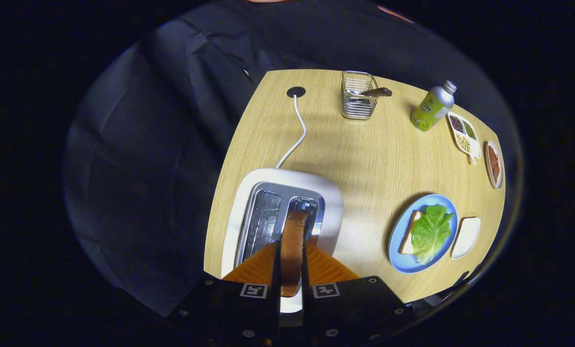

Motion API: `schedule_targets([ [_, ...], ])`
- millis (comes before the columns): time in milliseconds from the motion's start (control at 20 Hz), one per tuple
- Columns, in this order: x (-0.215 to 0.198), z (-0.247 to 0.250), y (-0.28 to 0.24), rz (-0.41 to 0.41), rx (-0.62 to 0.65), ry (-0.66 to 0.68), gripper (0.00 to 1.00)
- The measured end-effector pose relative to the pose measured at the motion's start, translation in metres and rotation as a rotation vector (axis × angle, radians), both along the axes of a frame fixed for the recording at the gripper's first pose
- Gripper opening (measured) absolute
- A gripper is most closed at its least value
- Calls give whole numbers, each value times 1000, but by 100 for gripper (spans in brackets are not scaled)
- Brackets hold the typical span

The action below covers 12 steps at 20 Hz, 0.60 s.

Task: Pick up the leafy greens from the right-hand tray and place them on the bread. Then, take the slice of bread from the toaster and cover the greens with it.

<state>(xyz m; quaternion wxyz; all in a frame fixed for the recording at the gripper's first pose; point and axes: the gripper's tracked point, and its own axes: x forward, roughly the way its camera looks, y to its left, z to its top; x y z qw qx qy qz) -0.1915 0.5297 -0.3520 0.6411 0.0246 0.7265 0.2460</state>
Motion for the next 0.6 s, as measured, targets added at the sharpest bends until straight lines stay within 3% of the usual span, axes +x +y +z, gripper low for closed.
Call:
schedule_targets([
  [350, 8, 35, -14, -69, 128, 17, 16],
  [600, 29, 69, -34, -165, 271, 25, 14],
])
